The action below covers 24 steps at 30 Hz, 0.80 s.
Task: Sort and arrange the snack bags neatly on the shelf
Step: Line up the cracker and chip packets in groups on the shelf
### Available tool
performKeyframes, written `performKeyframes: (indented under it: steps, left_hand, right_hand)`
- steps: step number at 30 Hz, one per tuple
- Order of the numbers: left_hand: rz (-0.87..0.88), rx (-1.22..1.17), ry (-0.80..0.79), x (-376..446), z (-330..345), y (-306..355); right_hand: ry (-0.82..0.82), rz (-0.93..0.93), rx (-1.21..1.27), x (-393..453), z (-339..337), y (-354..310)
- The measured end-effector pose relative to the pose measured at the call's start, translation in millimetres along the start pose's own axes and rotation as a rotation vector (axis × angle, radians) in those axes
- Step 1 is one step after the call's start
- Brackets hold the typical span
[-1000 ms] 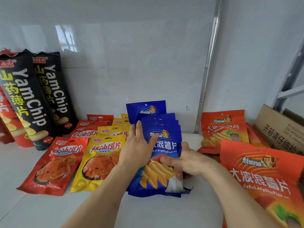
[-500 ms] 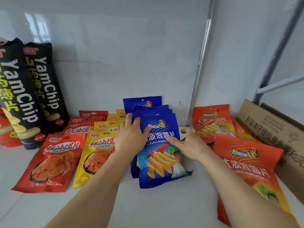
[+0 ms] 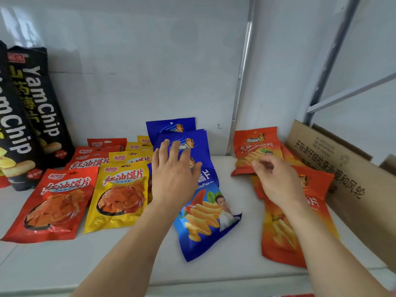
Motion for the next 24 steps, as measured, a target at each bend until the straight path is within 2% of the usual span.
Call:
performKeyframes:
  steps: [4, 10, 14, 20, 24]
  left_hand:
    - [0.053, -0.048, -0.035, -2, 1, 41]
    - [0.081, -0.34, -0.213, 6, 22, 116]
    - [-0.095, -0.651, -0.404, 25, 52, 140]
    - [-0.396, -1.052, -0.467, 54, 80, 149]
    - [-0.538, -1.249, -0.557, 72, 113, 145]
  right_hand:
    - [0.097, 0.037, 0.028, -27, -40, 37]
    - [0.183, 0.07, -0.033, -54, -66, 91]
    - [0.134, 0.093, 0.006, -62, -62, 116]
    - [-0.006, 0.214, 0.122, -54, -45, 139]
    - [-0.02, 0.251, 0.187, -45, -41, 147]
Point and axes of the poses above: each hand's wrist, its own x-axis towards the middle knuckle, its own z-axis out of the palm, y = z × x, the point moved 8 cm from there along x, towards the middle knuckle, and after that the axes turned 14 degrees about -y, right-handed, at the moved point
